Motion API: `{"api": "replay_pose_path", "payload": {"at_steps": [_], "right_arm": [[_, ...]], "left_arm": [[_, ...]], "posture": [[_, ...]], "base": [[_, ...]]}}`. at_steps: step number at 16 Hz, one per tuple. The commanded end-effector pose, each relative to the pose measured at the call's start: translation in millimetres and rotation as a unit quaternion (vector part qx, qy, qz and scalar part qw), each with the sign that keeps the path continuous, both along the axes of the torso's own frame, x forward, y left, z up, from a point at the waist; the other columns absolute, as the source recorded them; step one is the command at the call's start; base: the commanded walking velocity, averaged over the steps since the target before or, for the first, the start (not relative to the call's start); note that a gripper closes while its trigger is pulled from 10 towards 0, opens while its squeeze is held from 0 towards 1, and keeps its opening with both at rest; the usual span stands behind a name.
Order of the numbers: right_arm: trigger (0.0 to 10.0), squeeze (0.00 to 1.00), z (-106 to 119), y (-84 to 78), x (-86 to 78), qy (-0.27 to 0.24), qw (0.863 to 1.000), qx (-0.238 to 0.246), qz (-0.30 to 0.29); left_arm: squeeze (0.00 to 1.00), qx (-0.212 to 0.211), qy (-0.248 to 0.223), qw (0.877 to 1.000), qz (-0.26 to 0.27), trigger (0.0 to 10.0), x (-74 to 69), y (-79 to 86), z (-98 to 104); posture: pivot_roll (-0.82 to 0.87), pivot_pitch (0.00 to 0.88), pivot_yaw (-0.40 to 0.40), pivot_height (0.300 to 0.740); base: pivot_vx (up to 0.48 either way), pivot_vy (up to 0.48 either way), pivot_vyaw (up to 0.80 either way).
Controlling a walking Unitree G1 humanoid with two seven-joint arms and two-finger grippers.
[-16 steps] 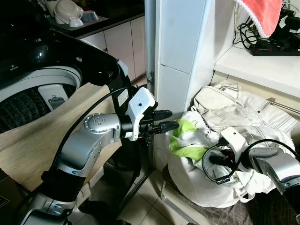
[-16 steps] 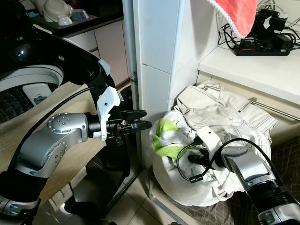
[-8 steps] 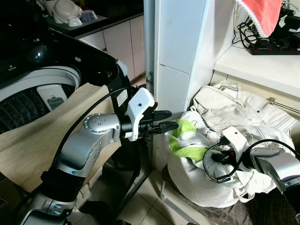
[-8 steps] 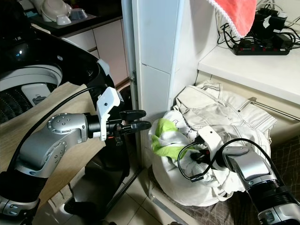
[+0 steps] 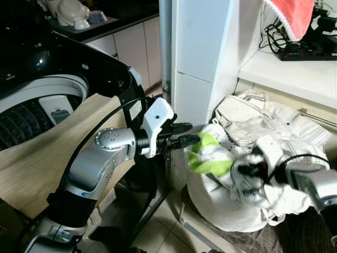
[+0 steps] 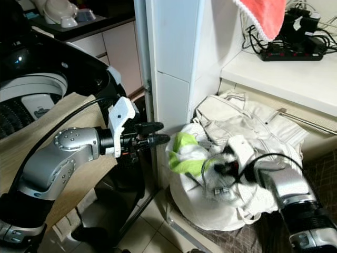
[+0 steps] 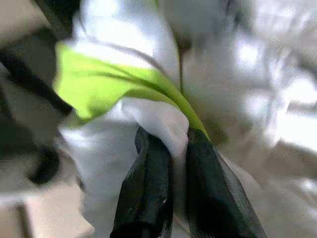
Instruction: Clothes washing
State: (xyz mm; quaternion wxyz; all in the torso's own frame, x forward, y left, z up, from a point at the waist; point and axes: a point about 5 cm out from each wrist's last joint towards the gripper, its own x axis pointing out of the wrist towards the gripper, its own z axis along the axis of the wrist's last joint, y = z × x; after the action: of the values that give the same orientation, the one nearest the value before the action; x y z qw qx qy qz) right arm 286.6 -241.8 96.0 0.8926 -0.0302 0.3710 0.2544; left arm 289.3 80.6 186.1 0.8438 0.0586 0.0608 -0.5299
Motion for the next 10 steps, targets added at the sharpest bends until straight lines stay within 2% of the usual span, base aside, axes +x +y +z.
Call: {"api": "replay_pose_path", "payload": {"at_steps": [1, 2, 4, 5, 6, 7, 8, 10], "right_arm": [[0.0, 0.0, 29, 5.5, 11.9, -0.059, 0.998, 0.035, 0.012], [0.0, 0.0, 53, 8.3, 15.6, -0.104, 0.992, 0.066, 0.03], [0.0, 0.0, 73, 11.3, 16.9, -0.139, 0.985, 0.088, 0.049], [0.0, 0.0, 94, 14.2, 17.2, -0.174, 0.976, 0.112, 0.07], [0.0, 0.0, 101, 15.2, 16.9, -0.186, 0.972, 0.119, 0.077], [0.0, 0.0, 117, 18.9, 15.2, -0.211, 0.962, 0.143, 0.096], [0.0, 0.0, 133, 24.3, 12.4, -0.237, 0.949, 0.171, 0.117], [0.0, 0.0, 145, 30.9, 9.7, -0.257, 0.936, 0.2, 0.135]], "left_arm": [[0.0, -0.003, -0.016, 1.0, 0.022, 10.0, 5.2, 4.4, 6], [0.0, -0.026, -0.015, 0.999, 0.045, 10.0, 10.4, 2.9, 14], [0.0, -0.042, -0.026, 0.998, 0.05, 10.0, 12.8, -0.2, 21], [0.0, -0.072, -0.024, 0.996, 0.052, 10.0, 14.7, -5.3, 27], [0.0, -0.085, -0.021, 0.995, 0.053, 10.0, 15.3, -7.2, 29], [1.0, -0.113, -0.014, 0.992, 0.05, 10.0, 15.9, -14.5, 34], [1.0, -0.12, -0.015, 0.992, 0.037, 10.0, 14.4, -25.7, 36], [1.0, -0.126, -0.013, 0.991, 0.034, 10.0, 14.2, -39.0, 34]], "posture": [[-0.08, 0.0, 0.056, 0.74], [-0.08, 0.0, 0.055, 0.74], [-0.09, 0.0, 0.055, 0.74], [-0.09, 0.0, 0.055, 0.74], [-0.09, 0.0, 0.055, 0.74], [-0.09, 0.0, 0.055, 0.74], [-0.09, 0.0, 0.055, 0.74], [-0.09, 0.0, 0.052, 0.74]], "base": [[0.0, 0.0, 0.0], [0.0, 0.0, 0.0], [0.0, 0.0, 0.0], [0.0, 0.0, 0.0], [0.0, 0.0, 0.0], [0.0, 0.0, 0.0], [0.0, 0.0, 0.0], [0.0, 0.0, 0.0]]}}
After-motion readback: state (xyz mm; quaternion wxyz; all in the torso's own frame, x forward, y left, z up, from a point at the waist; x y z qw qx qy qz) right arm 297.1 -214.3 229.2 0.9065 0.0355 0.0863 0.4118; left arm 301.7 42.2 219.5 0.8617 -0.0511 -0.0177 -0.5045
